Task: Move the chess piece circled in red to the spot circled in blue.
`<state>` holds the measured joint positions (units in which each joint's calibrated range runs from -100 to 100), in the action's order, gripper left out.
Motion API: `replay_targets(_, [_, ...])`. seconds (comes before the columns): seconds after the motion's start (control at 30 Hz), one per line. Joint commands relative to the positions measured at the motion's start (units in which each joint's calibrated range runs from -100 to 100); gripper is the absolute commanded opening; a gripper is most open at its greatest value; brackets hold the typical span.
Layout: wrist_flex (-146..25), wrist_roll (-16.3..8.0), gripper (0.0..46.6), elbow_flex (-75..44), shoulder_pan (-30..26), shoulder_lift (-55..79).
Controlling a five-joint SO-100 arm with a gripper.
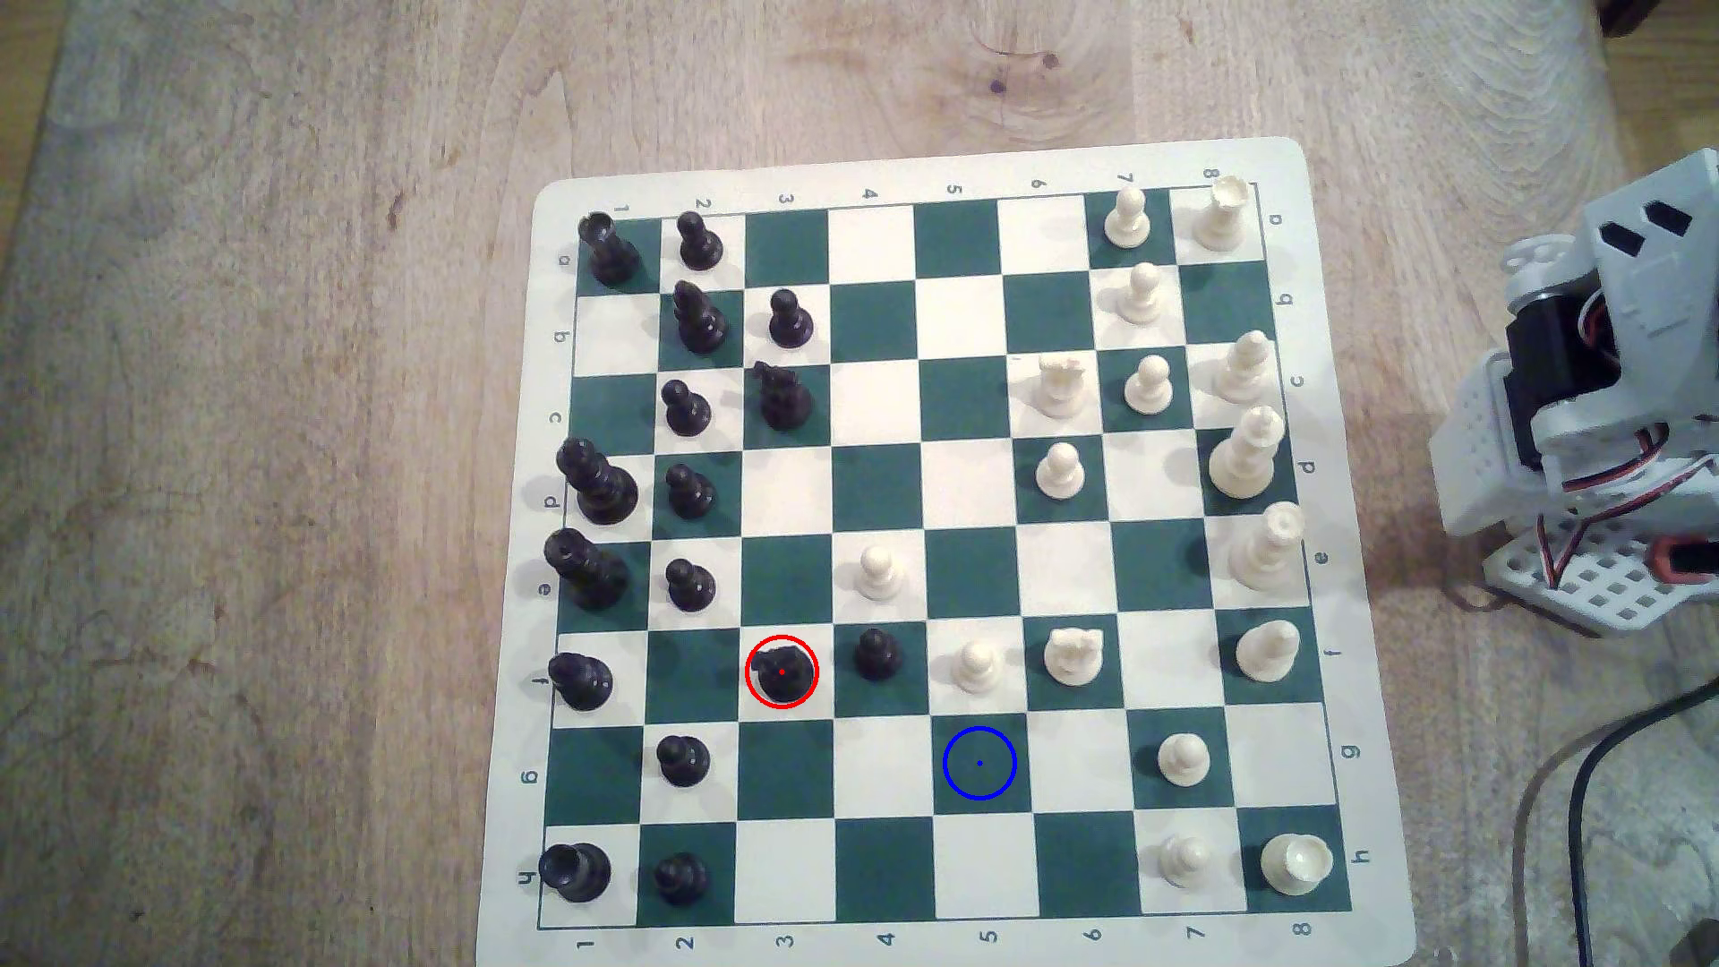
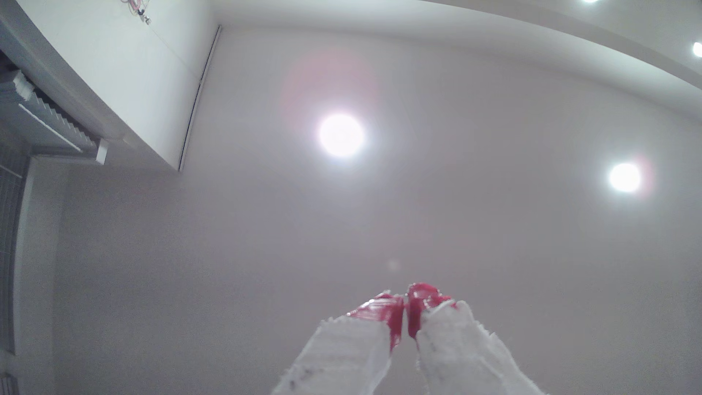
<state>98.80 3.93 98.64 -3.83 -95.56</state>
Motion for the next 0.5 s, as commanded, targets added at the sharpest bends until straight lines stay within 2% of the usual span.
replay_targets(0.0, [0.8,0.0,0.2,1.4,1.6,-0.2])
replay_targets(0.2, [-17.2,0.0,0.2,1.4,1.6,-0.2])
replay_targets(0.33, [-42.0,0.0,0.2,-0.8,3.2,-0.2])
replay_targets(0.37, [-56.5,-0.3,0.2,-2.5,4.1,-0.2])
replay_targets(0.47, [-69.3,-0.4,0.2,-3.9,6.2,-0.3])
